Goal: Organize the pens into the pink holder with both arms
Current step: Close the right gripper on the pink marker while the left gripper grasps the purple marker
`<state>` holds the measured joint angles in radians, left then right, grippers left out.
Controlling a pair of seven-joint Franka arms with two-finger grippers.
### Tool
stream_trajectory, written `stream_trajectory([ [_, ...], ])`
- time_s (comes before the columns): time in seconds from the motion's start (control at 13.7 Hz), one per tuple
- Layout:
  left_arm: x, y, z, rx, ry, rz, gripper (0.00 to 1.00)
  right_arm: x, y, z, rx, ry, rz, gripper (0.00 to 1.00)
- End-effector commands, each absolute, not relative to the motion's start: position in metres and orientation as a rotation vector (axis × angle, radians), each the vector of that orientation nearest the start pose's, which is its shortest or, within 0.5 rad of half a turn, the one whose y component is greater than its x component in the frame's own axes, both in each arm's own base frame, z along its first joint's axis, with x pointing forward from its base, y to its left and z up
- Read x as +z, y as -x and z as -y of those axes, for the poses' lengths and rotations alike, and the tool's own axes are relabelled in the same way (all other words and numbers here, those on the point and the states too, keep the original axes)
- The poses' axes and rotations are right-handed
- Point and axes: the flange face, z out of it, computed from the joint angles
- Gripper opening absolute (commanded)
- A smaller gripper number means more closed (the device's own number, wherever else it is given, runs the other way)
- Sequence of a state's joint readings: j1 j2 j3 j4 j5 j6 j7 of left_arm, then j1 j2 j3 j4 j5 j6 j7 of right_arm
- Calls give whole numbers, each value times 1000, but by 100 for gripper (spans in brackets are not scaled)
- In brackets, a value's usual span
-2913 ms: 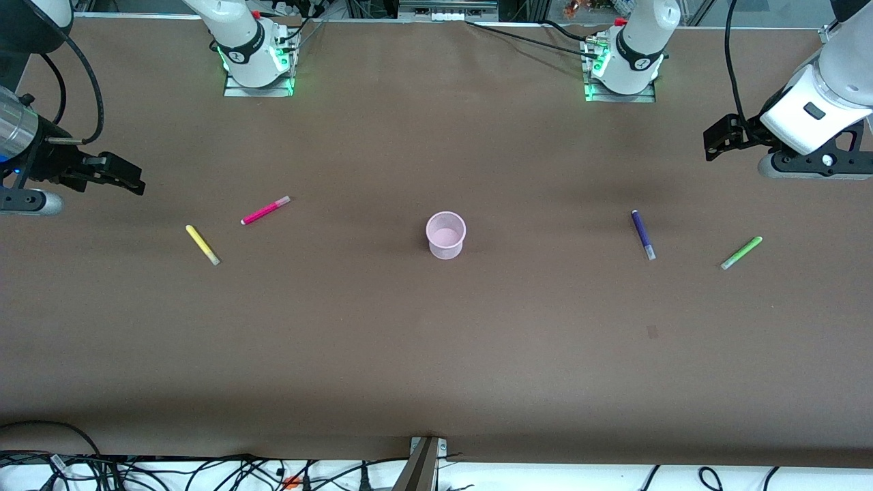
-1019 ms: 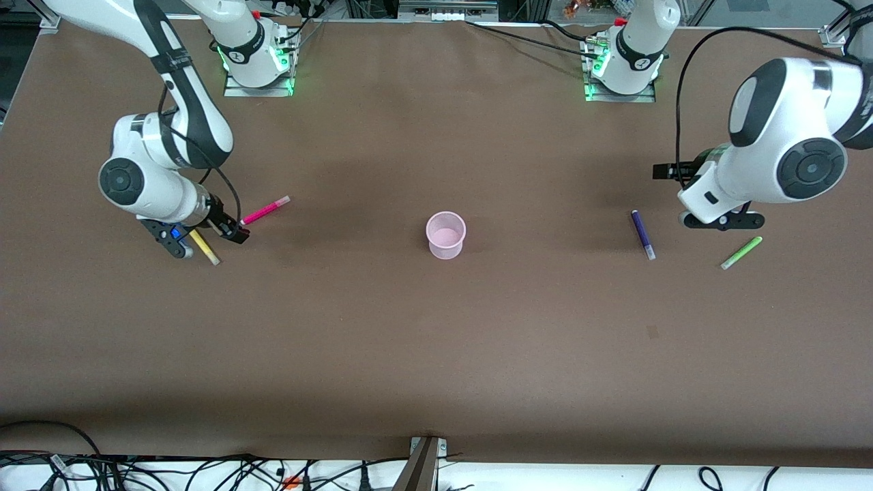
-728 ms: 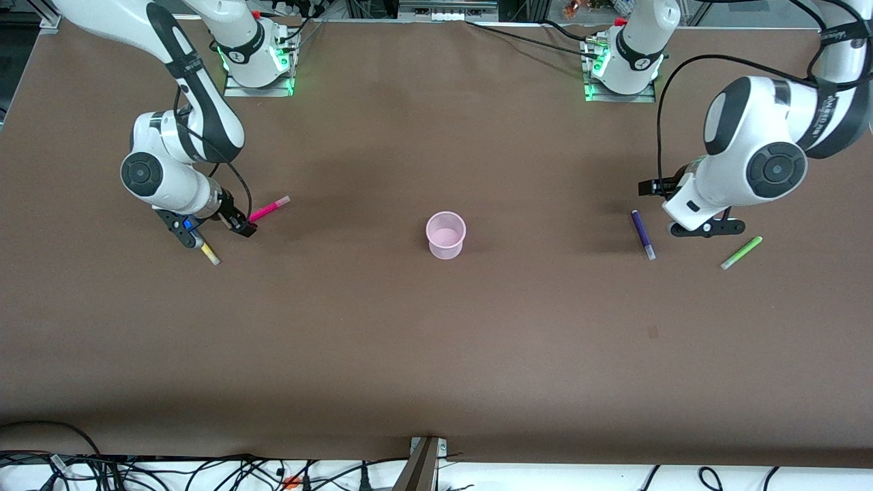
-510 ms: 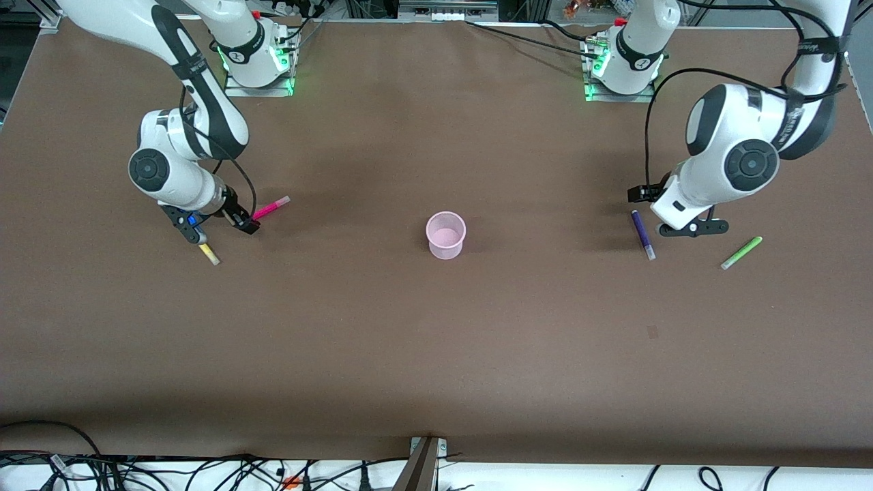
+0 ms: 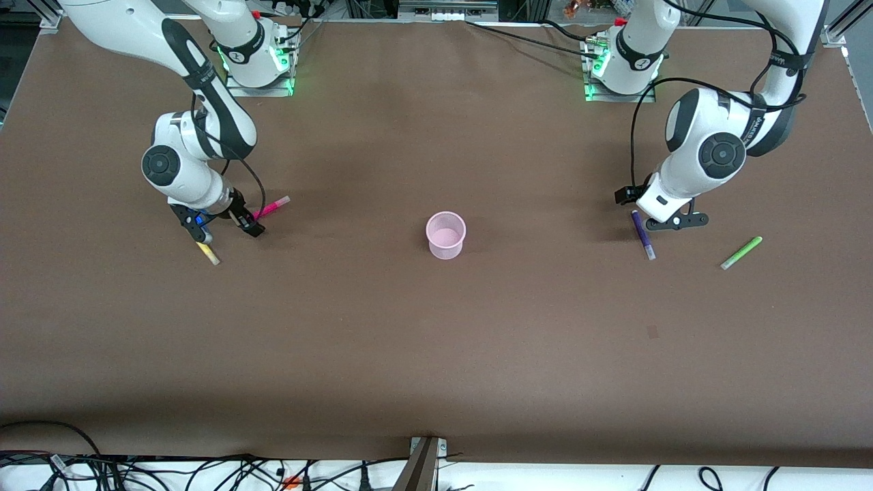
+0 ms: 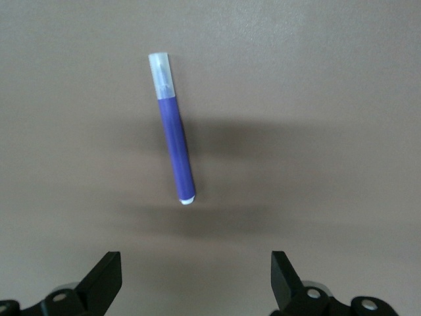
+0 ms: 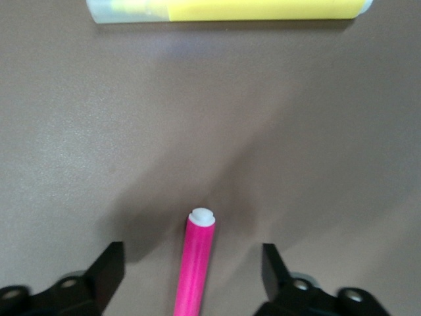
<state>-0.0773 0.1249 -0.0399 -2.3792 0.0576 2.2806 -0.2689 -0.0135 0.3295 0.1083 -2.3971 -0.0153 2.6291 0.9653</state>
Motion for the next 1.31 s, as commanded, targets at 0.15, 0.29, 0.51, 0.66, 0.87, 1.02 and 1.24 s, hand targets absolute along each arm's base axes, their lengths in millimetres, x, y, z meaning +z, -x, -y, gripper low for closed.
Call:
stream_trajectory([
  [0.15,223,-481,50,255,3075,209,100,172,-482,-49,110,2850,-1334,0],
  [0.29,214,-480,37,259,3075,248,100,174,-483,-49,110,2852,-1332,0],
  [0.51,201,-476,32,288,3071,259,90,189,-488,-54,82,2849,-1318,0],
  [0.66,196,-477,32,268,3076,259,75,220,-495,-68,73,2840,-1339,0],
  [0.87,181,-480,25,237,3084,285,73,293,-524,-111,202,2868,-1426,0],
  [1.02,175,-480,22,221,3088,297,67,351,-551,-143,283,2889,-1481,0],
  [1.24,175,-480,22,221,3089,292,50,398,-578,-191,315,2886,-1534,0],
])
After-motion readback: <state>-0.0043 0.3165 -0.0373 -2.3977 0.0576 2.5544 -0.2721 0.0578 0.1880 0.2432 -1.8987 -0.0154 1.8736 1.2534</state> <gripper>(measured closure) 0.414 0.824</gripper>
